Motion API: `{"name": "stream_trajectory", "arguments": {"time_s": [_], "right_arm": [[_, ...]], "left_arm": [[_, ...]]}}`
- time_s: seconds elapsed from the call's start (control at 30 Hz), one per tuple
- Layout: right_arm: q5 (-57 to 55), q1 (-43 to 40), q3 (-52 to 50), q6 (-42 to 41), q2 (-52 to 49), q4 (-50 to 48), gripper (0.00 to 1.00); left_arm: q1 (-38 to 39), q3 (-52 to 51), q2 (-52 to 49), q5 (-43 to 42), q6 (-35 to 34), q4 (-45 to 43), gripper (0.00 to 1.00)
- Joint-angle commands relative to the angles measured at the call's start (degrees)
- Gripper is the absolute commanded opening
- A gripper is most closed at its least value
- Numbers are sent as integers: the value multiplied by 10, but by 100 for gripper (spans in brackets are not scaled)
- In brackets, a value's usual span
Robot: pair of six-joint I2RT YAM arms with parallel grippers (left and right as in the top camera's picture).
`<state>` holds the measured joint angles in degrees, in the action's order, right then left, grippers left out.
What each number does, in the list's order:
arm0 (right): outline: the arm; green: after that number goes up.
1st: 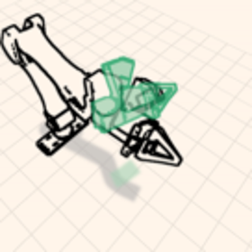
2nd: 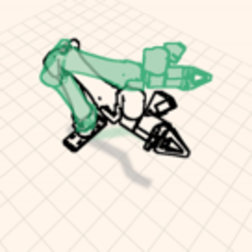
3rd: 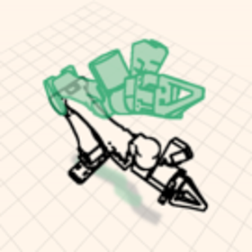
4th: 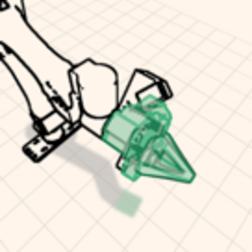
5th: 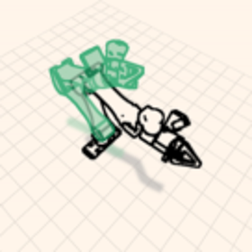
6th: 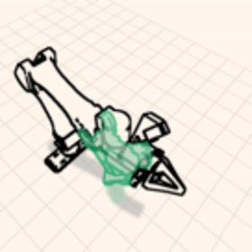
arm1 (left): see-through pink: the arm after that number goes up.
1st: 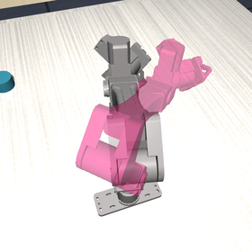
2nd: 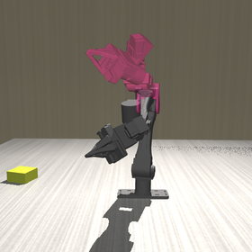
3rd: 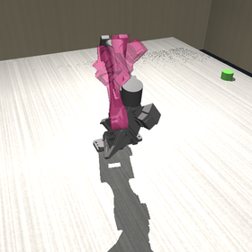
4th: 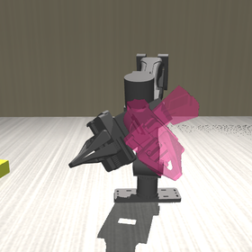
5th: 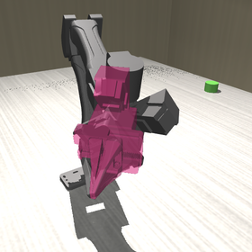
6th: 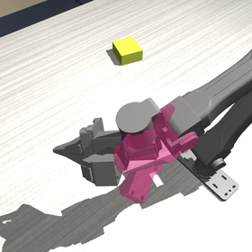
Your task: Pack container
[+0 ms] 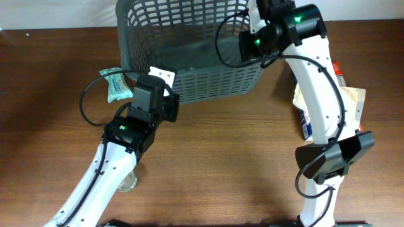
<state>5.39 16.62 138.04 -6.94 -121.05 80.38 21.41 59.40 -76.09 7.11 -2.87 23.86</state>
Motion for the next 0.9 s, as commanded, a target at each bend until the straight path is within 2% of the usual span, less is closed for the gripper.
{"name": "stream_trajectory", "arguments": {"time_s": [0.0, 0.37, 0.53, 0.73, 0.87], "right_arm": [[-11, 3, 8, 7, -2, 23, 4], [-7, 31, 9, 0, 8, 85, 4], [-6, 32, 11, -11, 28, 97, 4], [-11, 32, 37, -10, 63, 97, 4], [-11, 32, 59, -13, 83, 97, 4]], "left_arm": [[-2, 10, 4, 17, -5, -2, 2], [-6, 10, 32, 19, -5, 4, 2], [-6, 10, 77, 19, -5, 27, 2], [-1, 43, 176, 19, 79, 16, 2], [-7, 83, 179, 16, 99, -4, 2]]}}
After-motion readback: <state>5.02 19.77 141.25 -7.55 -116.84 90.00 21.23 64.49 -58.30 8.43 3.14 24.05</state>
